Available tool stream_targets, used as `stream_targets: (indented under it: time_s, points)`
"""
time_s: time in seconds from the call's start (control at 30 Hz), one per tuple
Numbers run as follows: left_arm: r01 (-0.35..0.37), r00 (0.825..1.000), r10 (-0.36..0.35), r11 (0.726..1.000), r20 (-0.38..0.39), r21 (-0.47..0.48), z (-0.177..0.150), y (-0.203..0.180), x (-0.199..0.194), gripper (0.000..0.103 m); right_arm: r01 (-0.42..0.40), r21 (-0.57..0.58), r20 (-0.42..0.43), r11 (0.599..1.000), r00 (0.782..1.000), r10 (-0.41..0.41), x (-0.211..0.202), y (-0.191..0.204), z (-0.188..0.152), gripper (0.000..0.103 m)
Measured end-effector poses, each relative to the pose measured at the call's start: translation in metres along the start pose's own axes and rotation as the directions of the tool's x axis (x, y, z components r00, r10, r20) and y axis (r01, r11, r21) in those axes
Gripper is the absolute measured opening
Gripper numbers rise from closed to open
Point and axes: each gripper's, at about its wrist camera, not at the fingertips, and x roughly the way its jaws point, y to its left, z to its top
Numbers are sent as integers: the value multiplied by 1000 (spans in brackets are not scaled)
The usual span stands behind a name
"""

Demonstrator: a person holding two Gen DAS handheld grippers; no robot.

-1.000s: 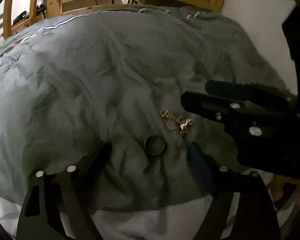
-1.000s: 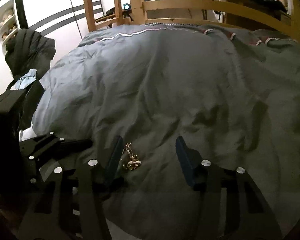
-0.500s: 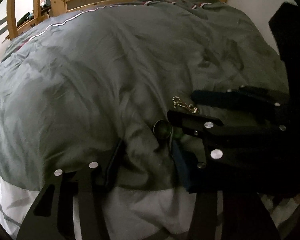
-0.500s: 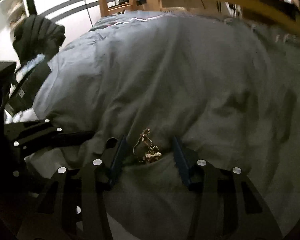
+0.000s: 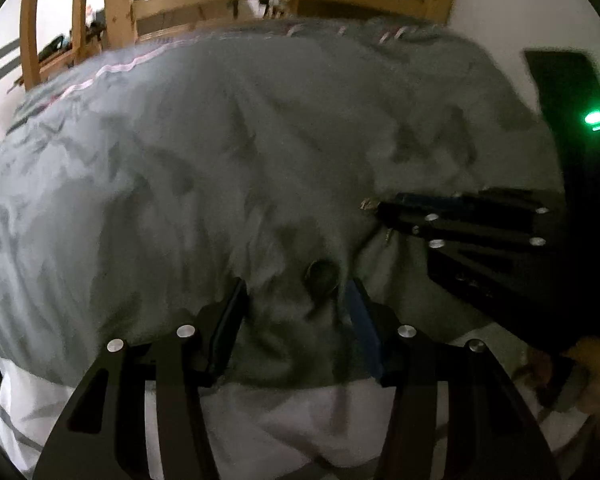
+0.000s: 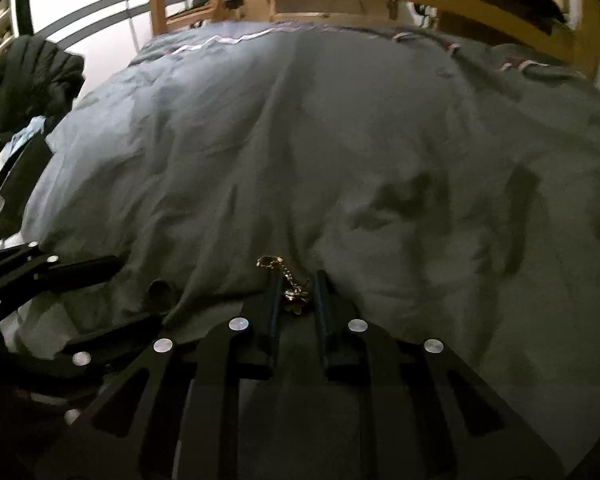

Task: Organize jewelry
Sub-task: 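Grasp the small gold pendant with the right tool while the left tool grasps a ring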

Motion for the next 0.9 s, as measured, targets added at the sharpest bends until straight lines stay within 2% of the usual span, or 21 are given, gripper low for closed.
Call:
stream_targets:
  time_s: [0.07, 0.1, 0.2, 0.3, 0.33, 0.5, 0.57, 0.67, 0.73, 0.77, 0.83, 0.87, 0.9]
  points:
    - [29, 999, -30, 999, 35, 17, 2, -4, -4, 53, -7, 41, 20, 999, 1000, 6, -6, -10, 1, 15]
    - [37, 999, -38, 999, 39, 32, 3, -7, -2, 58, -14, 57, 24, 998, 1000, 12, -6, -14, 1, 15]
    - [25, 999, -24, 999, -25, 47, -1, -10, 18, 61, -27, 83, 28, 996, 999, 25, -8, -20, 1, 15]
    - [54, 997, -54, 999, -54, 2, -1, 0, 26, 60, -31, 83, 29, 996, 999, 29, -8, -18, 2, 15]
    - [66, 996, -67, 998, -54, -18, -1, 4, 26, 57, -34, 87, 30, 996, 999, 32, -8, -18, 2, 15]
    - [117, 993, -119, 991, -16, -70, 1, 15, 18, 22, -73, 120, 54, 990, 996, 67, -10, -20, 4, 15]
    - [125, 992, -125, 990, -2, -60, 2, 12, 15, 16, -83, 129, 72, 988, 995, 74, -14, -22, 5, 15]
    - [112, 994, -112, 993, 21, -35, 1, 4, 9, 15, -97, 149, 89, 984, 992, 84, -17, -24, 6, 15]
    - [83, 994, -83, 997, 72, -6, 3, -1, -1, 15, -105, 157, 88, 982, 992, 92, -16, -25, 6, 15]
    - [74, 993, -74, 997, 94, 7, 4, -3, -4, 15, -104, 158, 86, 982, 992, 91, -16, -25, 7, 15]
    - [46, 987, -55, 997, 152, 57, 5, -12, -13, 30, -107, 157, 86, 982, 992, 94, -15, -24, 7, 16]
    - [28, 986, -40, 996, 162, 79, 7, -15, -11, 50, -108, 155, 87, 982, 992, 95, -15, -22, 8, 16]
    - [5, 987, -20, 996, 161, 93, 7, -18, -7, 58, -109, 153, 89, 982, 991, 96, -15, -22, 8, 16]
